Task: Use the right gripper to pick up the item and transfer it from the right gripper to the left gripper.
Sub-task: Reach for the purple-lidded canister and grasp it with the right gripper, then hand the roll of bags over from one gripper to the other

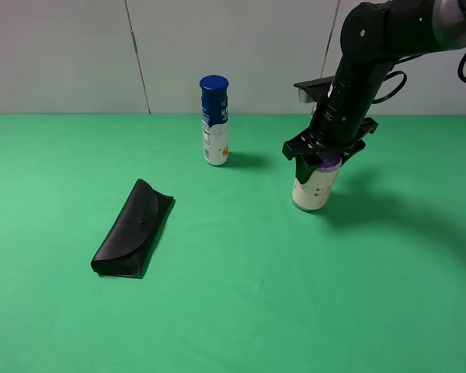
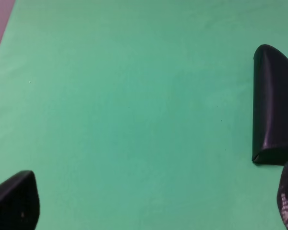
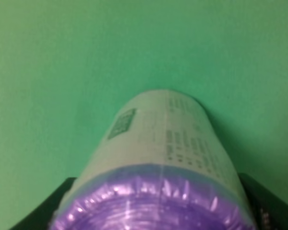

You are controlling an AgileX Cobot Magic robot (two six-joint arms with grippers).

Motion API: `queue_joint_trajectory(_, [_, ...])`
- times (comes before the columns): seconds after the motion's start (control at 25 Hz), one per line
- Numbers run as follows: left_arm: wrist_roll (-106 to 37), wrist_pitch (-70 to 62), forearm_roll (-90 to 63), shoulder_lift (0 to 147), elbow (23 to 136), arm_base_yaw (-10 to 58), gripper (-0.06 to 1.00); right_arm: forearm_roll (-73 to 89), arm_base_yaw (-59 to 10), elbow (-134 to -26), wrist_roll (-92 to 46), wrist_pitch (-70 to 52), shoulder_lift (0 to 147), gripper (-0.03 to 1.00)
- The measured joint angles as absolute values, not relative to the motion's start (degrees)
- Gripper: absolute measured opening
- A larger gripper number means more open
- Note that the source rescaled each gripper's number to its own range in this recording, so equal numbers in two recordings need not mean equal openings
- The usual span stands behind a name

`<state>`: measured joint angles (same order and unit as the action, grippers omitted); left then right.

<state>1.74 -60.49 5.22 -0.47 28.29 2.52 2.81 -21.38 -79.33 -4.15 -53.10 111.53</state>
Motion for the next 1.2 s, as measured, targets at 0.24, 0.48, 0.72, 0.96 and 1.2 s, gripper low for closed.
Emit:
queue_joint_trajectory(0.24, [1.7,-60.5,5.2,-0.5,28.3,2.5,0.98,2.6,-21.5,-79.3,-4.2,-53.1,111.5,0.02])
queue_joint_trajectory(0.48, [1.7,-60.5,5.2,-0.5,28.3,2.5,0.98,2.2,-21.5,-79.4,-4.2,-54.0,110.9,0.01])
queue_joint_trajectory(0.72, [1.7,-60.5,5.2,-0.5,28.3,2.5,0.98,2.0,-21.5,-83.4,-4.0,-61.2,108.0,0.01])
queue_joint_trajectory(0.96, [1.7,-60.5,5.2,-0.5,28.3,2.5,0.98,4.1,-21.5,-86.7,-4.0,-65.9,103.8,0.01])
queue_joint_trajectory(1.2, [1.7,-60.5,5.2,-0.5,28.3,2.5,0.98,5.8,-21.5,-86.9,-4.0,-68.3,98.8,0.01])
